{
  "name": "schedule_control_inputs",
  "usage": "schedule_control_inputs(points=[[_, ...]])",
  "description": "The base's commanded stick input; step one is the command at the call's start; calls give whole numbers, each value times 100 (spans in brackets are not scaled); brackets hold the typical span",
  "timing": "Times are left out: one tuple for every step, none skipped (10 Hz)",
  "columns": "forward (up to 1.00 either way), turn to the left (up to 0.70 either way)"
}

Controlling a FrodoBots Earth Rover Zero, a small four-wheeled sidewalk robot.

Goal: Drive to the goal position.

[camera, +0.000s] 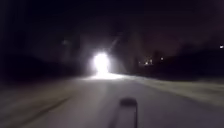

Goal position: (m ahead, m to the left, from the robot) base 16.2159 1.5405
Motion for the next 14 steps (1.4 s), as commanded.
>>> schedule_control_inputs(points=[[100, 5], [100, 5], [100, 4], [100, 5], [100, 5], [100, 5], [100, 5], [100, 6], [100, 11], [100, 11], [100, 11], [100, 11], [100, 11], [100, 11]])
